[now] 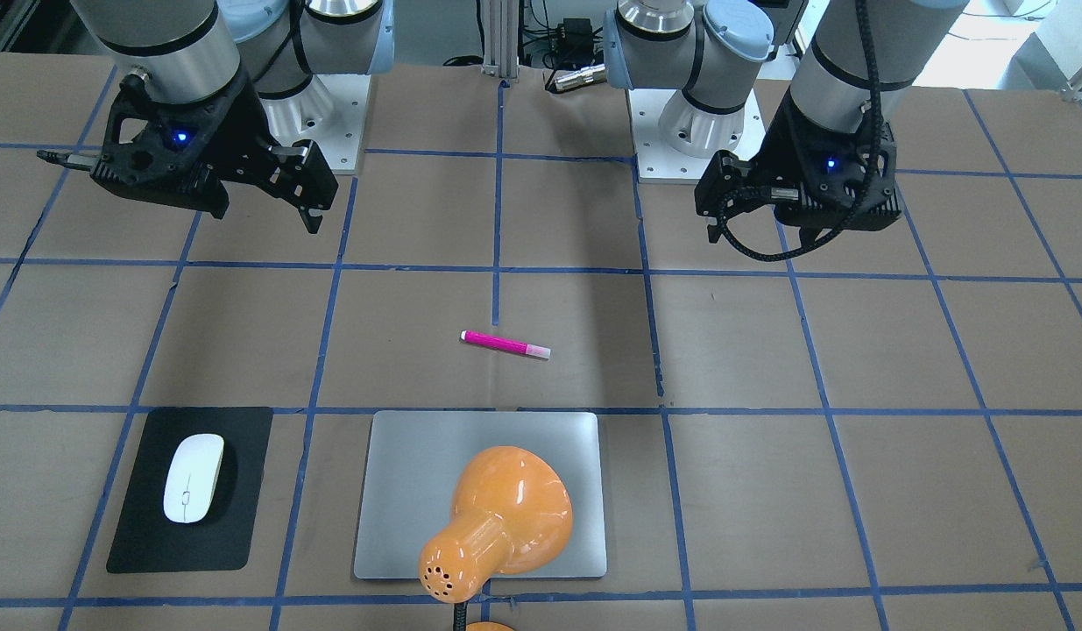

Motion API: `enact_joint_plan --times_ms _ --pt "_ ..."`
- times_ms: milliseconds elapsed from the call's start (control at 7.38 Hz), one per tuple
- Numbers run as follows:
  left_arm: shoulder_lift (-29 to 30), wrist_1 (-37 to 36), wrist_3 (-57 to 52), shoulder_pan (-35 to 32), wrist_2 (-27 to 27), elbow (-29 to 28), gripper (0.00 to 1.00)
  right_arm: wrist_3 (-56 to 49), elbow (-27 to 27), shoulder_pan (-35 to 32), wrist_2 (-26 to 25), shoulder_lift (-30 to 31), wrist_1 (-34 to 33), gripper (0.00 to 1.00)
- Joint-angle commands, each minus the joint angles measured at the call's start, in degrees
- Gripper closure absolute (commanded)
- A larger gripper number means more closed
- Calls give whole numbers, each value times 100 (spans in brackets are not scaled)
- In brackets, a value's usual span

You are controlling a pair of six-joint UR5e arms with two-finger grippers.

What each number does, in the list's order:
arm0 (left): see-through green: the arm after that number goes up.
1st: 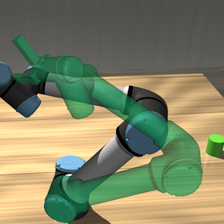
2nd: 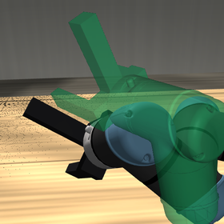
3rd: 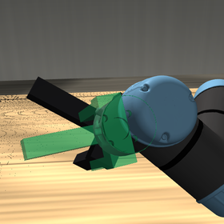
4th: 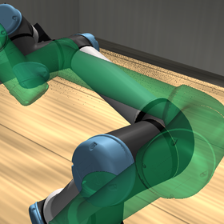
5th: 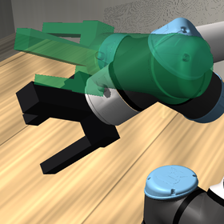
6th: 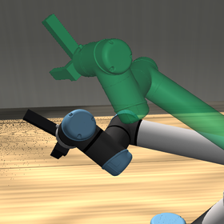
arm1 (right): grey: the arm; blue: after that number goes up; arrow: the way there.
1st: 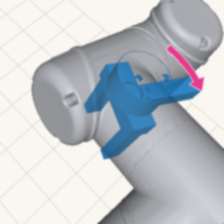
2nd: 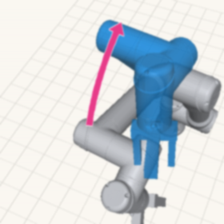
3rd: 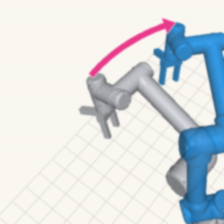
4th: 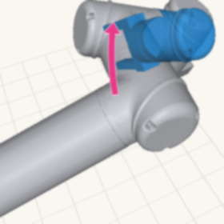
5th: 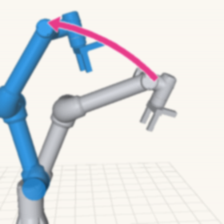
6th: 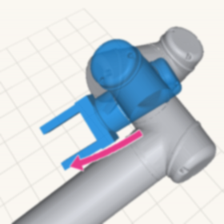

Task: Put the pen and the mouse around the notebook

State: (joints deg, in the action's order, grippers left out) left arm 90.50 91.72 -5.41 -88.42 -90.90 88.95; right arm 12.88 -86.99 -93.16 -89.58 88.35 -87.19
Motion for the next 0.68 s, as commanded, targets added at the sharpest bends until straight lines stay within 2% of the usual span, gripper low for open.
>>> enact_joint_plan --times_ms 0,542 --pt "-130 206 -83 -9 142 -9 0 4 7 0 2 6 0 0" --pt "-33 302 -83 -26 90 -211 0 -5 7 0 -15 -2 0 0"
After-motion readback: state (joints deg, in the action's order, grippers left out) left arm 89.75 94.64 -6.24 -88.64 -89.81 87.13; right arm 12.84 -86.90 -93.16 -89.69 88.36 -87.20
